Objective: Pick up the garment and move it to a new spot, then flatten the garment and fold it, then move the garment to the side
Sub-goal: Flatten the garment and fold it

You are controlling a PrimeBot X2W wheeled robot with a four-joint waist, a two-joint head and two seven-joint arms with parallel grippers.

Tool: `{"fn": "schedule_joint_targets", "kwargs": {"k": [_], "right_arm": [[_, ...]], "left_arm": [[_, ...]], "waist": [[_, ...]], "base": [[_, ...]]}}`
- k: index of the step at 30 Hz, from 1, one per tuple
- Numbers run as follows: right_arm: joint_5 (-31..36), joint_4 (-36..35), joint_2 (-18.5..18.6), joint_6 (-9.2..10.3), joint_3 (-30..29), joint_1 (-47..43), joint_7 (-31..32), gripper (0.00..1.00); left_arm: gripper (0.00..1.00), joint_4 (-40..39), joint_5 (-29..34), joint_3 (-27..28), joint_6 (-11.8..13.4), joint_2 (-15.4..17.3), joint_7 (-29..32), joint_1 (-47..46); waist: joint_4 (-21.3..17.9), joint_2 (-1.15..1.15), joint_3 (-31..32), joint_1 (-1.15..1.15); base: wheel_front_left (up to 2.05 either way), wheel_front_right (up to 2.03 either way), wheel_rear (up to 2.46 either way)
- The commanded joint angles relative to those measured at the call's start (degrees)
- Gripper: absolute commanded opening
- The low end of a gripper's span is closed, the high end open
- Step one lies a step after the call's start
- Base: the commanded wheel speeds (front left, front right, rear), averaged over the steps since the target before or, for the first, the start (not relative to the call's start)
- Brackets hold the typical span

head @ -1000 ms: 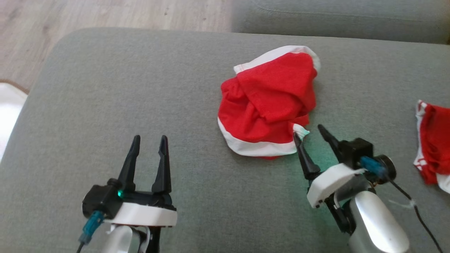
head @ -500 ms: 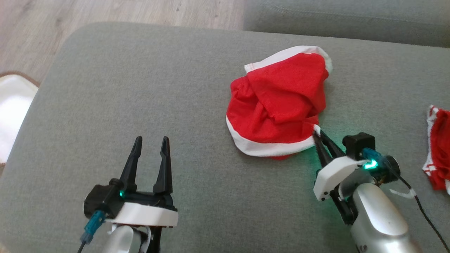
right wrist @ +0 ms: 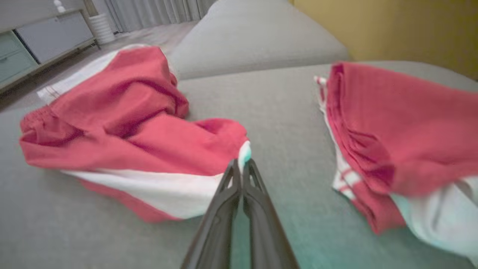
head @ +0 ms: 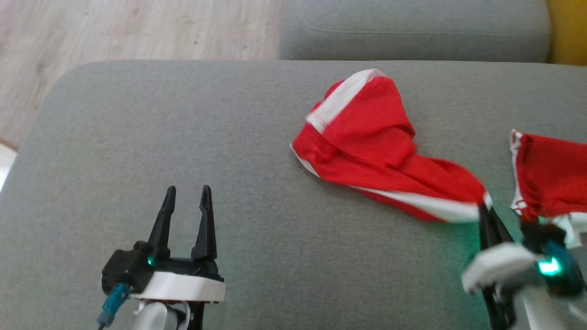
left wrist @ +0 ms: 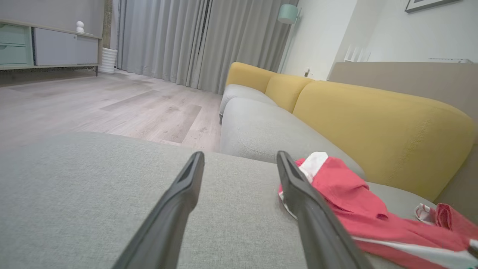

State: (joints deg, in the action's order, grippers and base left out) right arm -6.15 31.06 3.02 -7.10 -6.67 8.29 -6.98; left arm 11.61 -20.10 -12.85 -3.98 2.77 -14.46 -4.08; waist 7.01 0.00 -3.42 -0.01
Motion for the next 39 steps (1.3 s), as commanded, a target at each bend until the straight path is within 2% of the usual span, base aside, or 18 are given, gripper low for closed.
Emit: {"fn": "schedule_joint_targets", "kwargs": {"k": [1,5,11,17,22,26,27,31,34,38,39], "right_arm": [[-0.3,-2.5,-0.1,-0.39,1.3,1.2,-0.1,1.00],[-0.1,-7.2,-0.1,-0.39,3.5,0.1,-1.2,1.00],[1.4,-14.4,-0.1,-0.39,11.0,3.0,-3.1,1.00],[3.6,-14.6,-0.1,-0.39,17.2,8.8,-1.0,1.00],[6.7,-10.1,-0.1,-0.39,21.4,14.7,1.4,1.00],[8.2,-3.6,-0.1,-0.39,23.3,20.4,2.8,1.00],[8.2,-3.6,-0.1,-0.39,23.3,20.4,2.8,1.00],[9.8,3.6,-0.1,-0.39,22.6,24.9,3.1,1.00],[11.9,8.0,-0.1,-0.39,20.9,27.4,2.0,1.00],[11.6,12.5,-0.1,-0.39,19.7,29.5,0.0,1.00],[11.3,13.4,-0.1,-0.39,19.1,29.8,-0.6,0.87]], "left_arm": [[1.00,-1.9,0.0,1.8,0.2,0.1,-0.5,-1.3],[1.00,-2.2,-0.2,1.3,0.3,0.1,-0.5,-1.8],[1.00,-2.3,-0.2,0.4,0.1,0.1,-0.5,-3.1],[1.00,-2.0,-0.3,-0.4,-0.1,0.1,-0.5,-4.2],[1.00,-1.7,-1.1,-1.8,0.2,0.1,-0.5,-5.2],[1.00,-1.5,-1.5,-2.7,0.1,0.1,-0.5,-6.3],[1.00,-1.5,-1.5,-2.7,0.1,0.1,-0.5,-6.3],[1.00,-1.4,-2.4,-3.5,0.3,0.1,-0.5,-7.4],[1.00,-0.9,-3.0,-4.4,0.5,0.1,-0.5,-7.8],[1.00,-0.3,-3.3,-5.2,0.6,0.1,-0.5,-8.2],[1.00,-0.2,-3.4,-5.3,0.7,0.1,-0.5,-8.4]], "waist": [[-0.4,0.00,0.2,0.01],[-0.7,0.00,-0.4,0.01],[0.5,0.00,-2.1,0.01],[2.9,0.00,-4.2,0.01],[6.0,0.00,-6.4,0.01],[8.5,0.00,-8.9,0.01],[8.5,0.00,-8.9,0.01],[10.6,0.00,-10.5,0.01],[11.8,0.00,-11.2,0.01],[12.4,0.00,-11.3,0.01],[12.5,0.00,-11.3,0.01]], "base": [[0.00,0.00,0.00],[0.00,0.00,0.00],[0.00,0.00,0.00],[0.00,0.00,0.00],[0.00,0.00,0.00],[0.00,0.00,0.00],[0.00,0.00,0.00],[0.00,0.00,0.00],[0.00,0.00,0.00],[0.00,0.00,0.00],[0.00,0.00,0.00]]}}
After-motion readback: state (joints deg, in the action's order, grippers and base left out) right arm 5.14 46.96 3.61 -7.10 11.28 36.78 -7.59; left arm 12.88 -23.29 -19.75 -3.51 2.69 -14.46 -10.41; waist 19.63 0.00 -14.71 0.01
